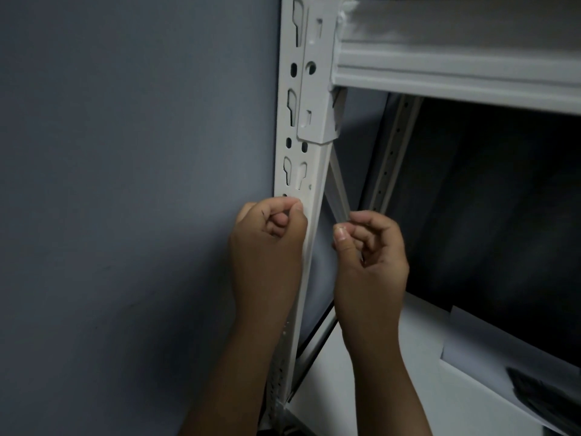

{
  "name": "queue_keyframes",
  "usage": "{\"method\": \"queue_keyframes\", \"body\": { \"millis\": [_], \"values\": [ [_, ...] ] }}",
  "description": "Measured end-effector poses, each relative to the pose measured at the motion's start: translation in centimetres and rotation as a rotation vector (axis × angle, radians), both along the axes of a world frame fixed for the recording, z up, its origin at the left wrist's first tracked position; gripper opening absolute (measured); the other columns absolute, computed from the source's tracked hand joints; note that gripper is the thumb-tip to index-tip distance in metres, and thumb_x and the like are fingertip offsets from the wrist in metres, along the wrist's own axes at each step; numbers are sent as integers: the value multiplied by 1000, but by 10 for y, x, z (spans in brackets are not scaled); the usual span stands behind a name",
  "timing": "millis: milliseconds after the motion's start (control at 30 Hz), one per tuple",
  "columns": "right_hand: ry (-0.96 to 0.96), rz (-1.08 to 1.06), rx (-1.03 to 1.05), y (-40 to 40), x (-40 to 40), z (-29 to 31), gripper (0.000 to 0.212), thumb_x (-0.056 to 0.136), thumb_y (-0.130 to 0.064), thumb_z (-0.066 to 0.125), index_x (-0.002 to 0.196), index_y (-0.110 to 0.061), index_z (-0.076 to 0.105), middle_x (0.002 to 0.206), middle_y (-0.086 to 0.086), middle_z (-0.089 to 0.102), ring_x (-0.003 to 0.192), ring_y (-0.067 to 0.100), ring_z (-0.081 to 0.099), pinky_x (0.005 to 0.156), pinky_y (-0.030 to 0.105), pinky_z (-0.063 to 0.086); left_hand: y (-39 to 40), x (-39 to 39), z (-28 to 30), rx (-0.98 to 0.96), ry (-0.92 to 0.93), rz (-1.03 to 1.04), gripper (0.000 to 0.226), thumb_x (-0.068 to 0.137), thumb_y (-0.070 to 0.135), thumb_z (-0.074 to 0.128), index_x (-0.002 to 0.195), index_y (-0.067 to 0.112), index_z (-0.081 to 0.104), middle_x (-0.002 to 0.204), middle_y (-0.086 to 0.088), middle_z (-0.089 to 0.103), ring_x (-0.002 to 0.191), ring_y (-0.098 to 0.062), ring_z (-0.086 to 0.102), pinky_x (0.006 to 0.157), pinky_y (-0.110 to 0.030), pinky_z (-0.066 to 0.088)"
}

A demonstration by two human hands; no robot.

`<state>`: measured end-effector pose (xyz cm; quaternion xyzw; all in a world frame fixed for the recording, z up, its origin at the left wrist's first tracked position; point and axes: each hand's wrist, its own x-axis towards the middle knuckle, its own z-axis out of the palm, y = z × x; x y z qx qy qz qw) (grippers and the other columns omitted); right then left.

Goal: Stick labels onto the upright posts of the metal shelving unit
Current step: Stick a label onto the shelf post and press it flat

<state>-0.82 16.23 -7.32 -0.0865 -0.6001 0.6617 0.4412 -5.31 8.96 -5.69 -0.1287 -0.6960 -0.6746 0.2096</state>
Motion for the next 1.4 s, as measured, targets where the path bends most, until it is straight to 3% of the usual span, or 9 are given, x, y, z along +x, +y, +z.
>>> {"method": "queue_keyframes", "body": {
  "millis": [267, 300, 367, 433, 667, 867, 1167, 1300, 1400],
  "values": [
    [1, 16, -19, -2, -1, 0, 25, 89, 2, 60, 93, -23, 57, 83, -3, 63, 74, -2, 61, 69, 9, 47, 3, -2, 1, -134, 105, 131, 19, 83, 13, 62, 68, 23, 58, 72, 7, 47, 59, -9, 47, 51, -15, 42],
    [1, 17, -21, -2, -1, 0, 25, 89, 2, 61, 93, -23, 57, 83, -2, 63, 75, -2, 61, 69, 9, 48, 3, -2, 1, -158, 124, 150, 16, 82, 12, 62, 68, 19, 58, 72, 7, 46, 57, -12, 47, 50, -18, 43],
    [1, 19, -27, -2, -1, 0, 25, 89, 2, 61, 93, -22, 57, 83, -1, 63, 75, -1, 62, 69, 9, 48, 4, -3, 1, -194, 160, 179, 12, 80, 11, 63, 69, 14, 59, 73, 4, 46, 54, -16, 47, 51, -36, 48],
    [4, 22, -33, -3, -1, -1, 25, 89, 3, 60, 93, -21, 56, 83, 0, 62, 76, 0, 62, 69, 9, 48, 3, -3, 1, -213, 199, 198, 10, 77, 11, 64, 69, 14, 59, 74, 2, 47, 55, -20, 47, 49, -40, 46],
    [-12, 26, -36, -4, 1, 0, 25, 88, 3, 62, 94, -21, 57, 86, 3, 64, 80, 4, 63, 71, 10, 48, -1, 1, 2, -257, 192, 136, 14, 75, 12, 63, 67, 21, 55, 76, 5, 46, 58, -12, 48, 49, -29, 43],
    [40, 66, -90, -5, 5, 6, 22, 81, 4, 69, 91, -14, 61, 82, 3, 72, 82, 10, 69, 72, 15, 52, -12, 6, -3, -78, 53, -43, 19, 82, 10, 63, 70, 24, 60, 73, 6, 48, 62, 1, 48, 57, -8, 40],
    [64, 181, -136, -10, 11, 15, 25, 78, 4, 70, 94, -13, 63, 84, 3, 75, 82, 12, 72, 73, 17, 55, -17, 8, -2, -14, -41, -247, 9, 85, 16, 64, 78, 21, 66, 69, 7, 56, 59, 1, 51, 54, -9, 41],
    [71, 149, -96, -11, 11, 15, 24, 76, 3, 71, 92, -14, 64, 84, 2, 75, 82, 13, 72, 75, 19, 56, -20, 10, -3, 21, -104, -321, 7, 85, 19, 63, 81, 22, 69, 76, -3, 67, 68, -15, 62, 60, -19, 51],
    [73, 150, -94, -9, 10, 14, 23, 76, 2, 70, 92, -13, 63, 84, 2, 75, 81, 13, 72, 74, 19, 56, -22, 10, -2, 8, -108, -349, 7, 85, 18, 63, 84, 19, 70, 74, 4, 69, 65, -6, 62, 59, -13, 48]
  ]
}}
